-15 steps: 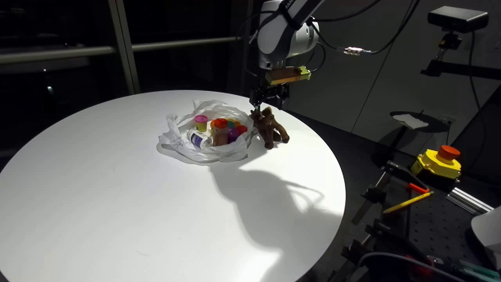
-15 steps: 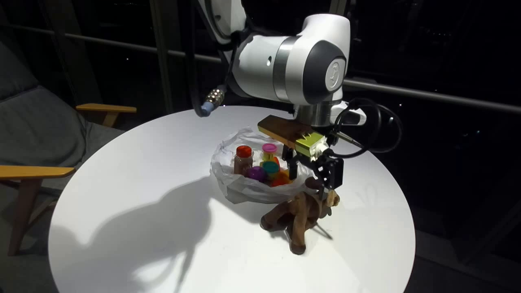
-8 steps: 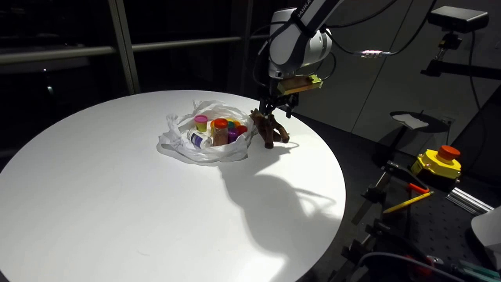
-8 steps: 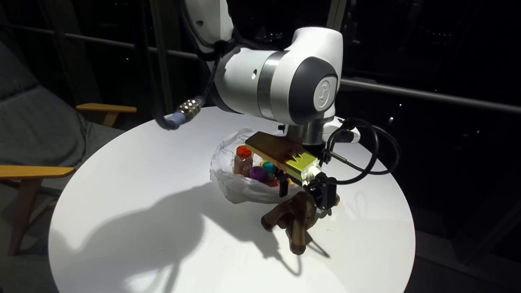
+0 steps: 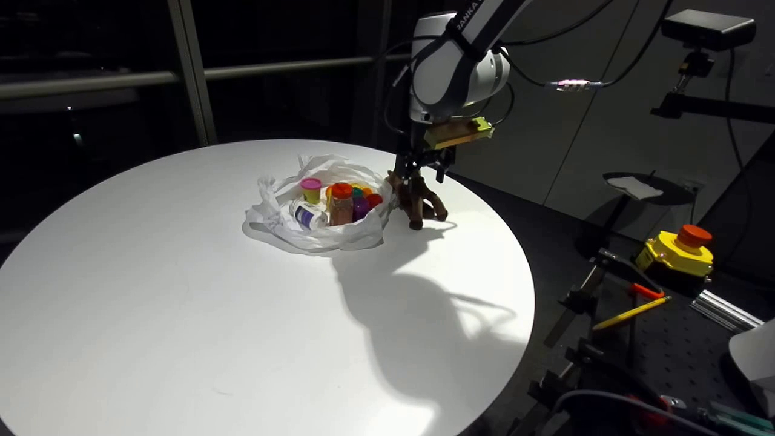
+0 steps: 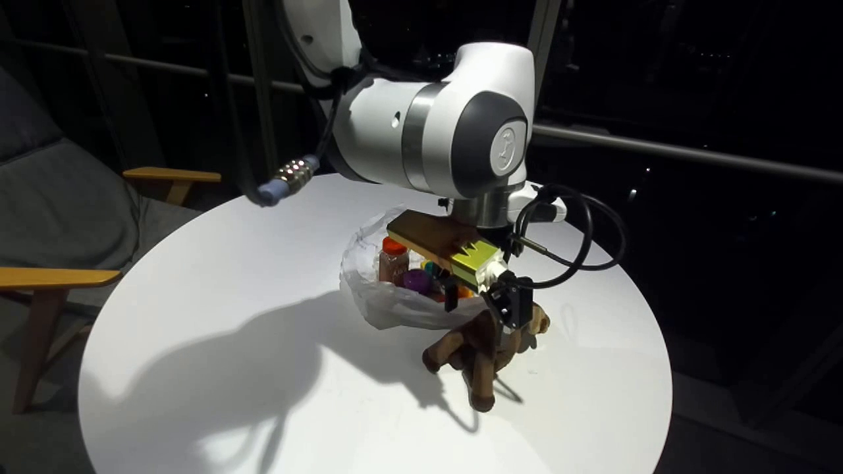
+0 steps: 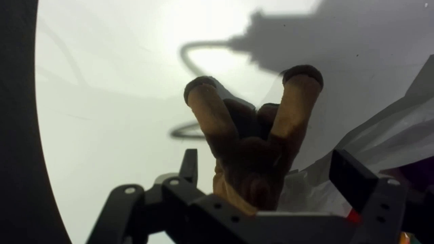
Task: Pick up the objects from the table and put them on the plastic
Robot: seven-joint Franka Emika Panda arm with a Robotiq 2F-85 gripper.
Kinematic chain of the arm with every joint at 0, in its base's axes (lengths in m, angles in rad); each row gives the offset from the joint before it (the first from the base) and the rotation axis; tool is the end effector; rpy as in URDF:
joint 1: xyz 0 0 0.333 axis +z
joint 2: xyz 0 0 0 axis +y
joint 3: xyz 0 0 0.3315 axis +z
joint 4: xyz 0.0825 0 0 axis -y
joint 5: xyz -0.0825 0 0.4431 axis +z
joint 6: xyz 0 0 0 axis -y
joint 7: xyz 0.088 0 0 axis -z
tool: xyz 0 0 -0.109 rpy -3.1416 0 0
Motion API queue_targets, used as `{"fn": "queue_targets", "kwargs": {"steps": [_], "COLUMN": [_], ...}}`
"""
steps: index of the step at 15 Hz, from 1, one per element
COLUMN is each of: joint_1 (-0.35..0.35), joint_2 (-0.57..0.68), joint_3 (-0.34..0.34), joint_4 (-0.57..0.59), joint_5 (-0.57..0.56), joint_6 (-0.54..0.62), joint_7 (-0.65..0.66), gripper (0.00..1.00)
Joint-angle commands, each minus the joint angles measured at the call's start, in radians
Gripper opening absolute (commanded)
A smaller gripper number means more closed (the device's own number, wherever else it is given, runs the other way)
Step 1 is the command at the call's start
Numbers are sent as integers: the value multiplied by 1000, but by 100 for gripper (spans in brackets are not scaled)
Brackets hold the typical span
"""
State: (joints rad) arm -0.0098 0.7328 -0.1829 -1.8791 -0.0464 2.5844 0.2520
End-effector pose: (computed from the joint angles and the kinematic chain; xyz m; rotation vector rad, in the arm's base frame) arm 0.6537 -0.1270 0.0795 2.9461 -0.5360 -0.0207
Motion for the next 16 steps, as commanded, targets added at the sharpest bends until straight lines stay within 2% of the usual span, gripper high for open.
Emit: {"fn": "queue_targets", "kwargs": {"steps": [1,8,10,12,13,14,16], "joint_1": [31,45,44,55,68,74,93], "joint_2": [37,145,142,94,46,9,-97], "joint_3": [-27,-52,-55,-71,-85,-91,-107], "joint_4": [54,181,184,128,76,37,-63], "joint_5": [-41,-88,-90,-91,-93,-91,-89], "joint_6": [-19,-68,-82,-86,-85,-89,-95], "joint_7": [9,4,5,29,49,59,85], "gripper": [74,19,5,1,4,1,3]}}
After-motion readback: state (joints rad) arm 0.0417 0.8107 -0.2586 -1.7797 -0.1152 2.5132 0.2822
